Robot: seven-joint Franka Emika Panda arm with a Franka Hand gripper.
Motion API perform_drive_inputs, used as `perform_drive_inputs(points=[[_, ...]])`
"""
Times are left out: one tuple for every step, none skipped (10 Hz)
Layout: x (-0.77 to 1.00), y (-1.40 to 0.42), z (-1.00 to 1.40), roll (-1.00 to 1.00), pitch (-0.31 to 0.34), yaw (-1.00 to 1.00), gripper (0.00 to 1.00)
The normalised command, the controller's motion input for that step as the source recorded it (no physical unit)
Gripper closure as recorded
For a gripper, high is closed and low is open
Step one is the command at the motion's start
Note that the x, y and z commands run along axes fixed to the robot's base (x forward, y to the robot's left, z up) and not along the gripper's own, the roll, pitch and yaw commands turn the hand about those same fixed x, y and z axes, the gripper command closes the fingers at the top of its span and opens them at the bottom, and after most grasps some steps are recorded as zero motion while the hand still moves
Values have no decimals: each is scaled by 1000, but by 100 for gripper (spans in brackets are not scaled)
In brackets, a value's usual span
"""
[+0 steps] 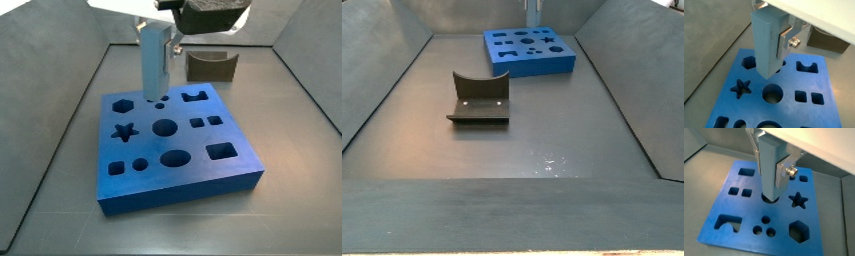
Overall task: Pick up the rectangle object. Move to above the board. Insert the rectangle object.
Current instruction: Insert the rectangle object.
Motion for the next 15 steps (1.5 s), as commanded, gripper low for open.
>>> perform_drive_inputs(points=[[94,-97,-69,-171,-86,-6,100],[543,-566,0,0,0,-146,100],[611,-674,0,180,34,-91,100],[611,-623,0,194,23,-134,100],[597,-514,0,189,11,-211,100],[311,-337,0,186,29,-100,100],[149,-340,-9,34,0,0,100],[140,-374,-186,-14,-37,0,100],[97,-263,-134,-37,-54,0,100],[9,-157,-31,0,0,0,100],[89,-263,-126,-11,-43,0,100],[109,-291,-106,0,-31,0,100],[0,-117,0,37,0,0,100],[34,-46,0,43,20,0,100],[220,-126,17,0,0,-771,100]])
